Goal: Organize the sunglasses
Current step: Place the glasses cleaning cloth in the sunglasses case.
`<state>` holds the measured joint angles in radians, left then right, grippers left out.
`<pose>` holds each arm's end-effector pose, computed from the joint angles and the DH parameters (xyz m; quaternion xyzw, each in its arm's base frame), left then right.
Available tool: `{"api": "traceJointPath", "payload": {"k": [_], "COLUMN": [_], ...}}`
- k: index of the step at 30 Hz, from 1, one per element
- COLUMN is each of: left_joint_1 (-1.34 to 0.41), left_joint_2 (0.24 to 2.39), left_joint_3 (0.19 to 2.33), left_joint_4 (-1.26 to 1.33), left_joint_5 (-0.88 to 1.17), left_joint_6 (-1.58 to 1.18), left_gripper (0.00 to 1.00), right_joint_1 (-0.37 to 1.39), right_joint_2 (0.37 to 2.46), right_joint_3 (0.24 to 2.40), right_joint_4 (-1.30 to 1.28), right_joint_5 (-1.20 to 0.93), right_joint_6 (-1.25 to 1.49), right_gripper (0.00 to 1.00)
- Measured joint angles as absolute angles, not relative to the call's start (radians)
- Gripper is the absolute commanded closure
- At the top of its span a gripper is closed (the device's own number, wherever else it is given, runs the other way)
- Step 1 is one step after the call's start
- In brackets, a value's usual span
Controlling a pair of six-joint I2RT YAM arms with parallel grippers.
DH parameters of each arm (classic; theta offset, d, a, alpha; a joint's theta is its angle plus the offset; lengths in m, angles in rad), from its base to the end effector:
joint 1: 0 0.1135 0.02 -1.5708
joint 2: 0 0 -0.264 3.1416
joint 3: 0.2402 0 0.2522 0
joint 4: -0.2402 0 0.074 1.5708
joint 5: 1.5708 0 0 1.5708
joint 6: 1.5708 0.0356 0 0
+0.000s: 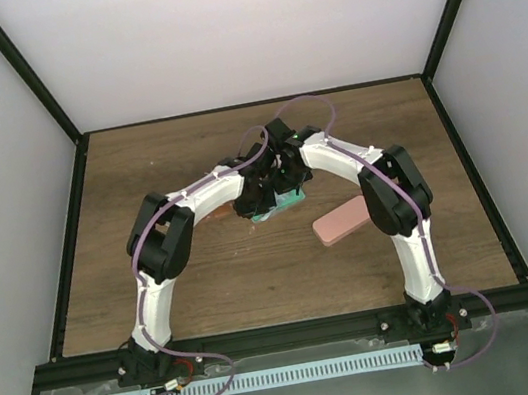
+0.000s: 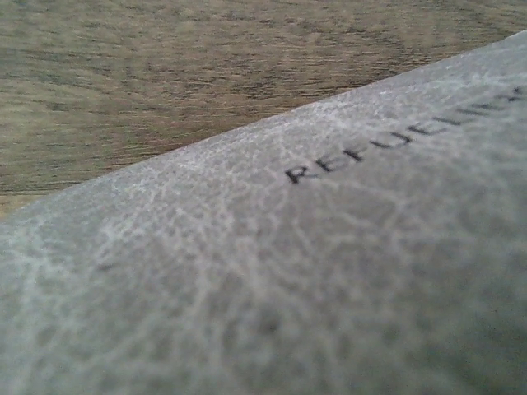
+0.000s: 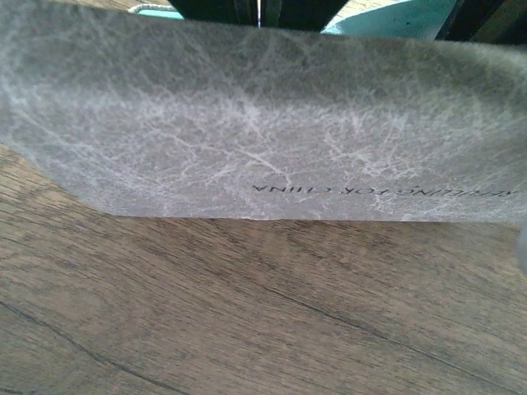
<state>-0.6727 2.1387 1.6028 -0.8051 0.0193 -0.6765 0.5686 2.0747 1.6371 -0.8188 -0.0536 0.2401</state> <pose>0.3345 -0.2674 0.1559 -0.0008 0.9934 -0.0791 0.0835 0.3602 0.2324 0.1910 -0.1656 0.9733 0.0859 0.1335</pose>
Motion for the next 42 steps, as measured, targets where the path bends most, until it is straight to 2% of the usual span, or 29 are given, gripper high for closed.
{"api": "traceJointPath", "payload": {"k": [42], "left_joint_1": [-0.661], "left_joint_2": [2.104], "left_joint_3": [1.614], "left_joint_4": [-0.797], "left_joint_5": [-0.063], "left_joint_6": [-0.705], "left_gripper": [0.94], "right_joint_1": [0.559], "right_joint_2": [2.077], "right_joint_3": [1.570], "right_joint_4": [-0.793], "right_joint_5": [-0.048], "right_joint_6": [0.240], "right_gripper": [0.99]}}
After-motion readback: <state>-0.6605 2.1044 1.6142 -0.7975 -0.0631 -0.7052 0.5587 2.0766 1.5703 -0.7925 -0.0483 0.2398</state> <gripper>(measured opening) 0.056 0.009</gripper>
